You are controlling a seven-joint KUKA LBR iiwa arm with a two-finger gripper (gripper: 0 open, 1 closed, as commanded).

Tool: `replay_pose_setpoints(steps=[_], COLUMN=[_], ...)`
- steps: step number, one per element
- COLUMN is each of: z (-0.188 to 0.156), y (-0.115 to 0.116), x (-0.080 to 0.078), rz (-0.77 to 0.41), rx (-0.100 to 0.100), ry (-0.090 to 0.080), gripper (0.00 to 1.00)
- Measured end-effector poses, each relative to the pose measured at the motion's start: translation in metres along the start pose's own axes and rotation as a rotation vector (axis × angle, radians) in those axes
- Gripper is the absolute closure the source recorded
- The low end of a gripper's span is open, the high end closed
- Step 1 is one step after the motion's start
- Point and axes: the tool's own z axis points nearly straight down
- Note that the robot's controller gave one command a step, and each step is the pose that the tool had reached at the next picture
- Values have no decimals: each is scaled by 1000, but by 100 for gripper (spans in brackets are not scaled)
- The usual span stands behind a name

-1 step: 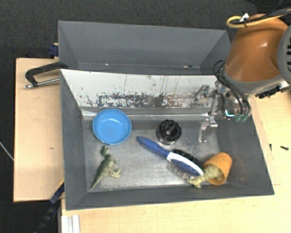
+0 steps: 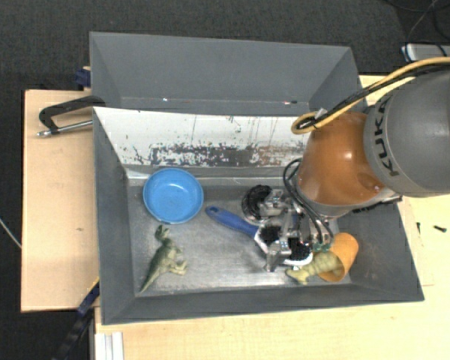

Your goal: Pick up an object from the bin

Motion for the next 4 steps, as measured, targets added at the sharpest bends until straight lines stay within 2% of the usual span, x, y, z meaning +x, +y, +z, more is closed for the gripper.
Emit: replay_pose_setpoints(steps=[1,2,3,4], z=[-10,-26,22,21], y=[-32,-25,-33,-11], x=[2,5,15,17], rz=[206,409,645,764], rx=[2,3,4,7], ry=[18,19,22,16], gripper=[0,0,0,0])
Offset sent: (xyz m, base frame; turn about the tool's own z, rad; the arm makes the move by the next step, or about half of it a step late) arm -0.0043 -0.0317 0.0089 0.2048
